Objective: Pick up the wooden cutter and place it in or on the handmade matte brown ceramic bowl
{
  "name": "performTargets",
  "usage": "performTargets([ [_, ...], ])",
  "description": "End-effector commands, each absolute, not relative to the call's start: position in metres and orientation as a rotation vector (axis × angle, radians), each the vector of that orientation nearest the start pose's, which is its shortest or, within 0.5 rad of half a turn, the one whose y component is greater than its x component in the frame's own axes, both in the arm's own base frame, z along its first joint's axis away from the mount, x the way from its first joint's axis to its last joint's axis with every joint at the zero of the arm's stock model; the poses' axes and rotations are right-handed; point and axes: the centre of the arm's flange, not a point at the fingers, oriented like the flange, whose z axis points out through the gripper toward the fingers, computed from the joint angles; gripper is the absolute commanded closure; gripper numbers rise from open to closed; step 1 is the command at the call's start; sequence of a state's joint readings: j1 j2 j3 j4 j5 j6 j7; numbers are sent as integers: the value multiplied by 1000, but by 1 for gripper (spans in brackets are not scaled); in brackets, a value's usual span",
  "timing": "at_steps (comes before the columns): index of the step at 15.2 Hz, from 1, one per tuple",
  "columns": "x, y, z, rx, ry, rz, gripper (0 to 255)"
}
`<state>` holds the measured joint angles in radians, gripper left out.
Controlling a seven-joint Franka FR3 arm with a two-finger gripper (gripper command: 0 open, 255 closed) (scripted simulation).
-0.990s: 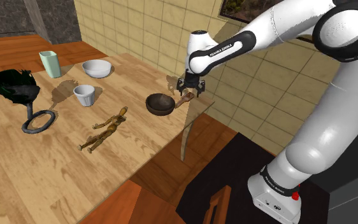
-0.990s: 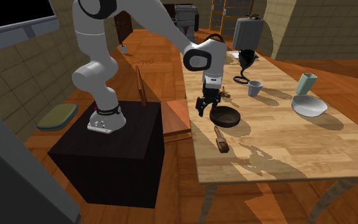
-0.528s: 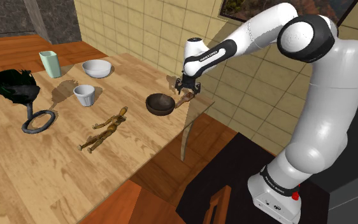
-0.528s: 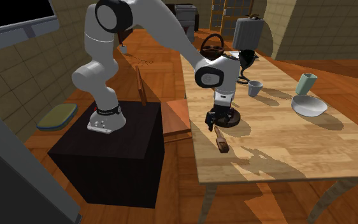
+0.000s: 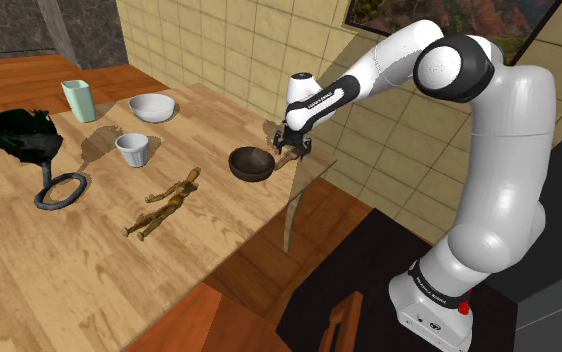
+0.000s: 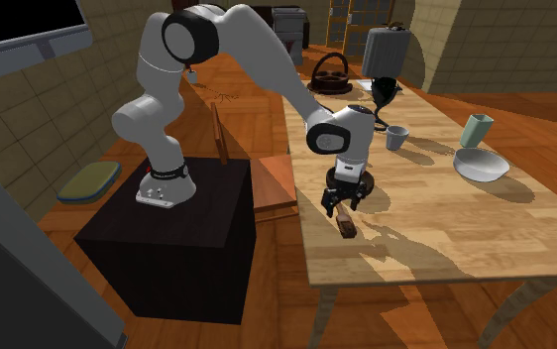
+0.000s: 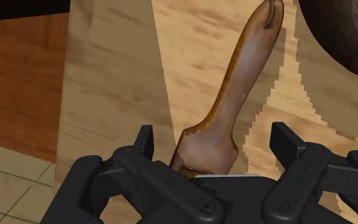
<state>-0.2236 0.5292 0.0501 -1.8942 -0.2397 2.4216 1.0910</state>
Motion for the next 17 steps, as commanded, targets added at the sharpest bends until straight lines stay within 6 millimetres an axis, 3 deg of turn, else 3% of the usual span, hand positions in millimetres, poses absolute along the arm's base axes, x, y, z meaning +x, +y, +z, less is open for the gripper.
performTargets([
  [1,623,-114,214,-2786,1691,-97,0],
  [8,623,-114,214,-2786,1691,-97,0],
  [9,623,-114,214,-2786,1691,-97,255],
  [17,623,-114,214,-2786,1691,-97,255],
])
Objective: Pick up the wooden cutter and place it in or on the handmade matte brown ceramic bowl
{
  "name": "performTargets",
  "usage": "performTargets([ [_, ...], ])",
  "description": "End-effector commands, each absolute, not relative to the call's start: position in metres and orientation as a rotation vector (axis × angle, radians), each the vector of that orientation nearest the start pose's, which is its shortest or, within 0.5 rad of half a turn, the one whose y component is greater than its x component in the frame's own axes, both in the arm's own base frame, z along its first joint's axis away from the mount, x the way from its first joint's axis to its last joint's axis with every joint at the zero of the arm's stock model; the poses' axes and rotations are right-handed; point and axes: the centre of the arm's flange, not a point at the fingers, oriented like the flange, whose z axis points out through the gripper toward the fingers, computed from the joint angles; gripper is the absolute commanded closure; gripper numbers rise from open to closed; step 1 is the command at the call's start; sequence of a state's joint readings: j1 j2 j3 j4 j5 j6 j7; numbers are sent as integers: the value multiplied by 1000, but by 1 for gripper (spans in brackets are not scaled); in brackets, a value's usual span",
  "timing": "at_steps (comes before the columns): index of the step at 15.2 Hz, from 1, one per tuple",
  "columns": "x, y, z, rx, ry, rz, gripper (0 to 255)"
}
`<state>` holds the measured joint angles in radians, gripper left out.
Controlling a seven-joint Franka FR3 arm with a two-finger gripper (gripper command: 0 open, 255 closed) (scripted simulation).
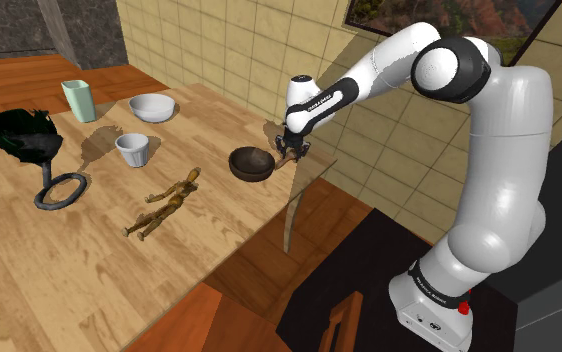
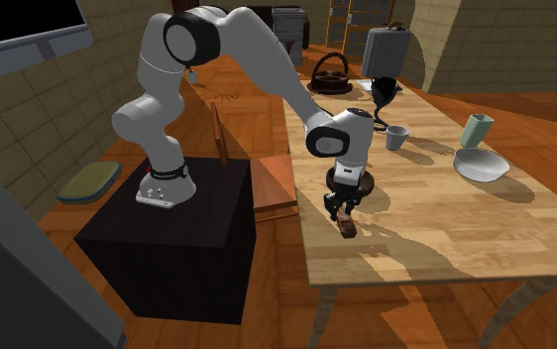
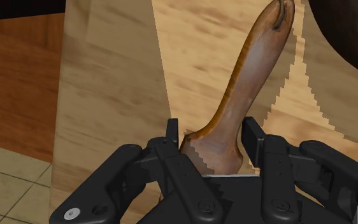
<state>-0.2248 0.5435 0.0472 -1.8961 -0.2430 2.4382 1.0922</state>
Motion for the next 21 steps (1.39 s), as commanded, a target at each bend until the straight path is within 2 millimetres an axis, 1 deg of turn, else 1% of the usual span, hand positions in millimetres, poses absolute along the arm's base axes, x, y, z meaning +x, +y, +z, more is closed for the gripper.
performTargets([
  [1,623,-114,214,-2786,1691,-97,255],
  [21,623,-114,320,-2786,1691,-97,255],
])
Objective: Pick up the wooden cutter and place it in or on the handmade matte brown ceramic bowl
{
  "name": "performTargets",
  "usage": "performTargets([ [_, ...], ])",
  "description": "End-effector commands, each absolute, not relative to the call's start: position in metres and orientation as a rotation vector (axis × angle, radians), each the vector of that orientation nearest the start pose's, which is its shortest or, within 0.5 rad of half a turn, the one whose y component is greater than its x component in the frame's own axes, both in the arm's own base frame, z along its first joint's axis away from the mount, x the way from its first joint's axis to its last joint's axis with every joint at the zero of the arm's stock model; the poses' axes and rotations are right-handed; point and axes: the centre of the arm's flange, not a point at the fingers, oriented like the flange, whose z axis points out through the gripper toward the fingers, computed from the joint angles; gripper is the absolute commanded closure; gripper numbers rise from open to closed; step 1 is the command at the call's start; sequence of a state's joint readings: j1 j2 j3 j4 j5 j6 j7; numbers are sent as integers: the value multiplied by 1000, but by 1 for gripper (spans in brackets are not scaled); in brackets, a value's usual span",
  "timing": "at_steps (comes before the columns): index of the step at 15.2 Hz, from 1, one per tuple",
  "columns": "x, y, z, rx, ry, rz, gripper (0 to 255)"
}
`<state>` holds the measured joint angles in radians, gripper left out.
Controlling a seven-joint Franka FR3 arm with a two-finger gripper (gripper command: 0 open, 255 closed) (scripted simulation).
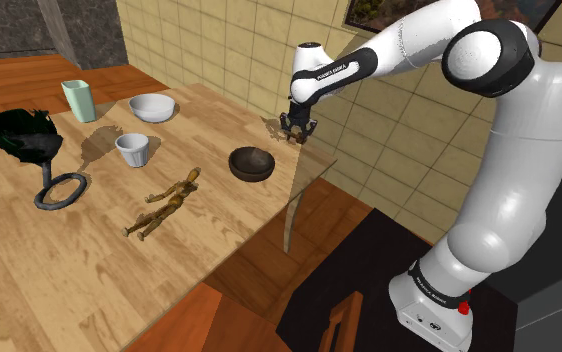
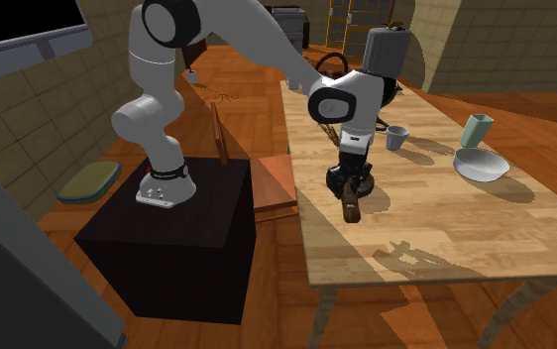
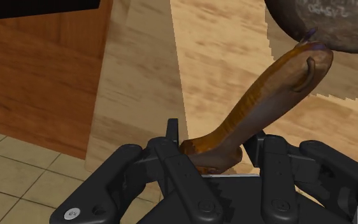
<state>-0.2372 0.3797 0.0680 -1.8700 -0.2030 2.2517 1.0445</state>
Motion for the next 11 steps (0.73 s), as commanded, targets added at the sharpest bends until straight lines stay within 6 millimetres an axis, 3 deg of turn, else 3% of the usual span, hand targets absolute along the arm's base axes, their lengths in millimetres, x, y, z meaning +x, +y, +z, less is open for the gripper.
performTargets([
  [1,623,-114,325,-2786,1691,-97,255],
  [4,623,-114,336,-2786,1691,-97,255],
  [11,651,-26,336,-2786,1691,-97,255],
])
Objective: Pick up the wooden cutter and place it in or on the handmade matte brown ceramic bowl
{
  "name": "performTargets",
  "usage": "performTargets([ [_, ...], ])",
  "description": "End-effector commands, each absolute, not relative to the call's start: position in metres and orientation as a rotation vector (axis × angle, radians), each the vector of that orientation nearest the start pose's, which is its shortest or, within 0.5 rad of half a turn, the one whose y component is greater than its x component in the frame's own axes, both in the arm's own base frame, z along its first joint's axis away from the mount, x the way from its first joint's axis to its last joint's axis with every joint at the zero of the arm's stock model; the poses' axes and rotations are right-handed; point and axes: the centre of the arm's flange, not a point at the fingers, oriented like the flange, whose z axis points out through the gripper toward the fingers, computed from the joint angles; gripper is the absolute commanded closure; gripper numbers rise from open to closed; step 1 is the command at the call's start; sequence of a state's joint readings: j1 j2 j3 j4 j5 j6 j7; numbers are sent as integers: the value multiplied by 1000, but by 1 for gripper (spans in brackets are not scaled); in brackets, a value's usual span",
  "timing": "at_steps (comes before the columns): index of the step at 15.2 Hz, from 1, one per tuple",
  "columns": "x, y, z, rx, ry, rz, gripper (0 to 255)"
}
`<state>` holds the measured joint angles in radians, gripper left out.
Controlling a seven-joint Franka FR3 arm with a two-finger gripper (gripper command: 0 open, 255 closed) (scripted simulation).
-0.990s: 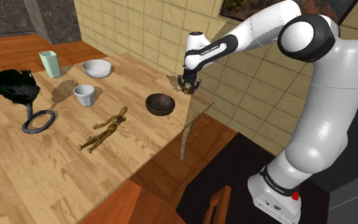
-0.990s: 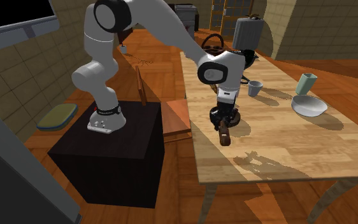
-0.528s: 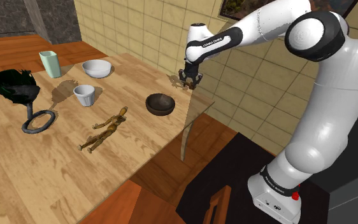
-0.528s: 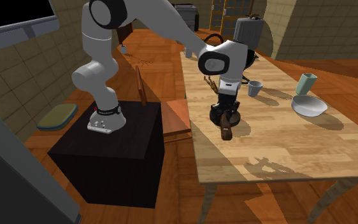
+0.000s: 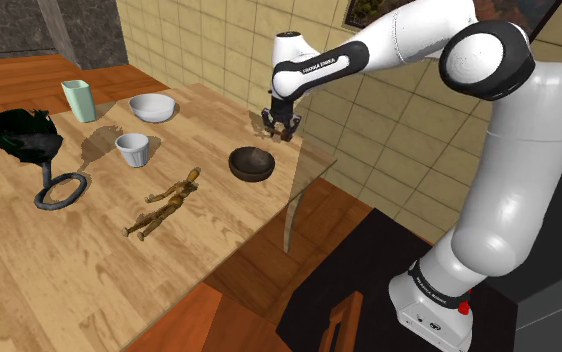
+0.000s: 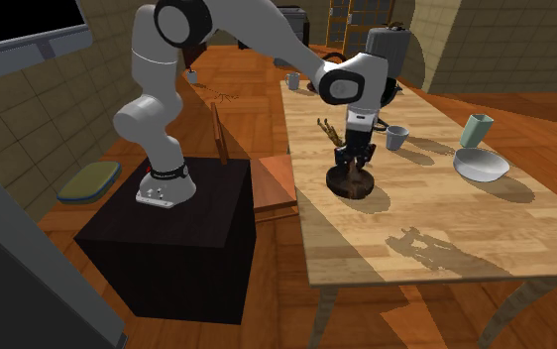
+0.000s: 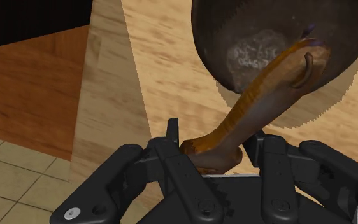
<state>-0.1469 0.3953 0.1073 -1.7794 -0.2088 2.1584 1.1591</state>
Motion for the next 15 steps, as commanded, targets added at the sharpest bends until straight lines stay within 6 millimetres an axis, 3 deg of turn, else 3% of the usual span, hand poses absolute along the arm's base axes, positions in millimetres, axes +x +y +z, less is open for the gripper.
performTargets([
  [1,655,-13,336,-2786,1691,-97,255],
  [6,676,53,336,-2786,1691,-97,255],
  [15,676,53,288,-2786,1691,-97,255],
])
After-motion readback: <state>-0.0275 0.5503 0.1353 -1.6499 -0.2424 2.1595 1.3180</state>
